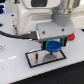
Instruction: Insert the blue gear onto the right peg, followed by the red gear
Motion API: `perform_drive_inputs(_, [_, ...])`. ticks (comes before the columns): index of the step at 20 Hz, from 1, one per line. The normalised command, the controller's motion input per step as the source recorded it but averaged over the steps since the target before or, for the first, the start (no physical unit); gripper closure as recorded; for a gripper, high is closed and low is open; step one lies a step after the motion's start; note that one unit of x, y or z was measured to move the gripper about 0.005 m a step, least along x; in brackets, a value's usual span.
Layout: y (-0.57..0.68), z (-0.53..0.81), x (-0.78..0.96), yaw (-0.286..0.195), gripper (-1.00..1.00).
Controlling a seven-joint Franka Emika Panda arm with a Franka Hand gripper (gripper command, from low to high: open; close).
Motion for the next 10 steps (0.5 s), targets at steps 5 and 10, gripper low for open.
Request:
perform_drive_inputs(5, [-0.12, 0.04, 0.14, 0.000, 1.00])
perform_drive_inputs(10, [-0.15, 0.00, 0.09, 0.000, 1.00])
